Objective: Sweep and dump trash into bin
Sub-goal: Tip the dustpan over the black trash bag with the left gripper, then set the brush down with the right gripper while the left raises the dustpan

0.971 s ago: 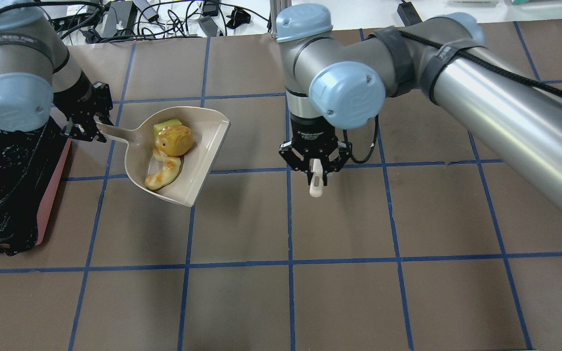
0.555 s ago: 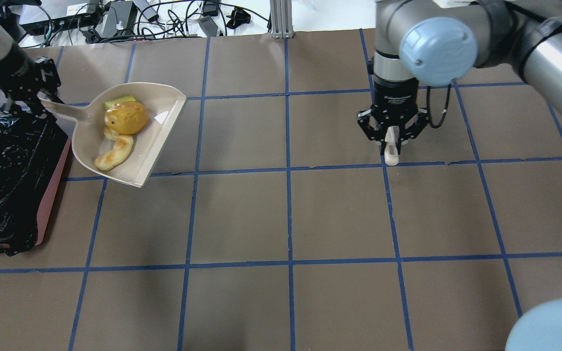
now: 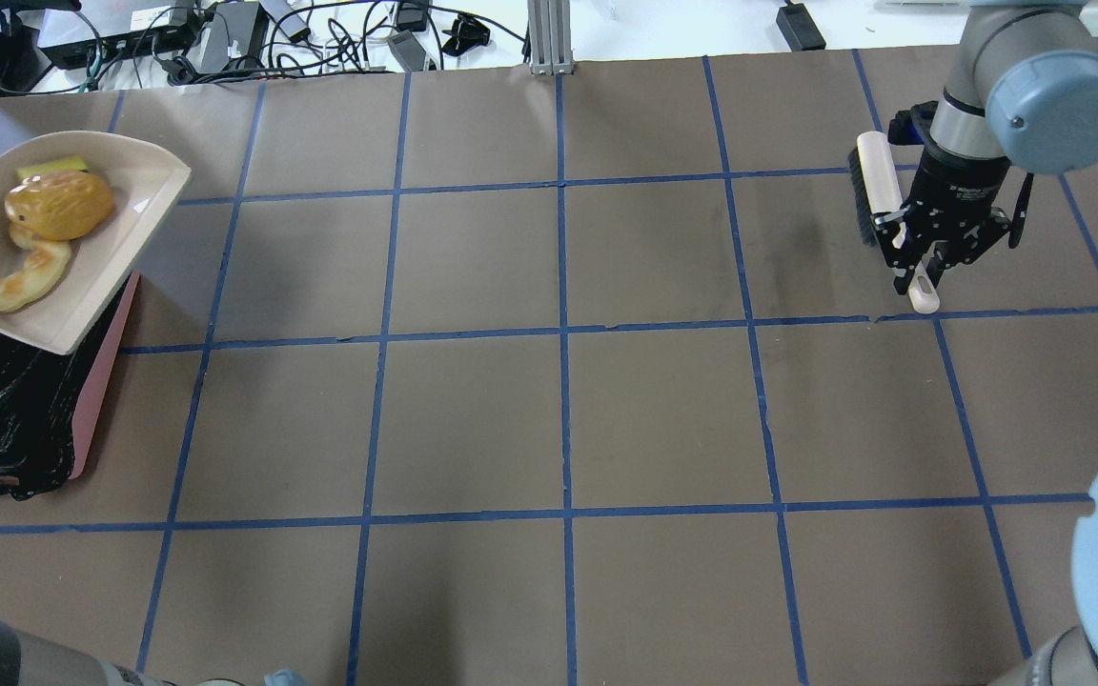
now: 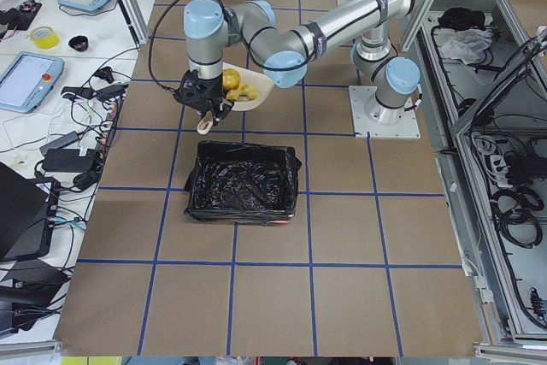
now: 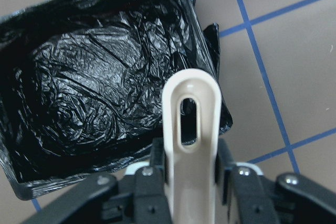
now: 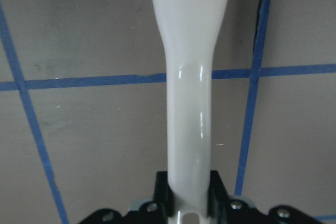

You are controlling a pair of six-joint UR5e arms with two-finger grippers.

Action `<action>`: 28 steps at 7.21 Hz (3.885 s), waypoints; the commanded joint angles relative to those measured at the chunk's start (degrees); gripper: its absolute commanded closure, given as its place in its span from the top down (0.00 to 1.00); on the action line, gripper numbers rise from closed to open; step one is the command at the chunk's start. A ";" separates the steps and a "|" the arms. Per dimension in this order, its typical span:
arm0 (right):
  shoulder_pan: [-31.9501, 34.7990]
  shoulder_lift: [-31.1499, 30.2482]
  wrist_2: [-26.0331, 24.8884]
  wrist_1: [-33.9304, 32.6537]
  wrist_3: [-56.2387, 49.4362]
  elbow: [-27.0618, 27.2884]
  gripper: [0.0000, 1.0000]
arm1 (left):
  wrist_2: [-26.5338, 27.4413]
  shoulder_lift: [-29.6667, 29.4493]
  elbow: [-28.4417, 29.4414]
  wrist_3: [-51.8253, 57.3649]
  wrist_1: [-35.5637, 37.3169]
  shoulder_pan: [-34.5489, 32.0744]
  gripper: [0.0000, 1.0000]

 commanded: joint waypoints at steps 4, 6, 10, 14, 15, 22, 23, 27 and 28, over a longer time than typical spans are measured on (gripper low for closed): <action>-4.68 1.62 -0.51 -10.86 -7.42 6.69 0.00 | -3.90 -13.95 14.04 19.11 6.91 6.01 0.00; -4.68 1.53 -2.87 -11.12 -6.89 6.79 0.00 | -7.76 -17.04 14.05 24.46 13.56 7.24 0.00; -4.68 1.62 -2.89 -11.12 -7.33 6.87 0.00 | -27.40 -15.31 5.30 38.44 25.01 10.38 0.00; -4.68 2.14 -2.80 -11.30 -7.24 6.79 0.79 | -43.78 -10.47 1.04 42.95 30.40 12.87 0.00; -4.68 2.06 -2.71 -11.39 -6.98 6.79 0.93 | -47.57 -9.59 0.69 43.03 29.62 13.57 0.00; -4.50 -11.45 -1.92 -9.28 -7.24 1.44 1.00 | -60.89 -3.54 -5.56 56.22 29.61 19.12 0.00; -4.50 -13.66 -0.96 -7.54 -7.24 -0.40 1.00 | -50.70 -1.43 -5.38 52.48 29.61 16.67 0.00; -4.15 -14.47 4.38 11.27 -6.71 -17.19 1.00 | -10.25 1.32 -6.08 20.03 22.95 -5.90 0.00; -3.63 -14.56 6.50 11.29 -5.84 -17.38 1.00 | -5.90 0.27 -6.52 12.00 20.93 -9.24 0.00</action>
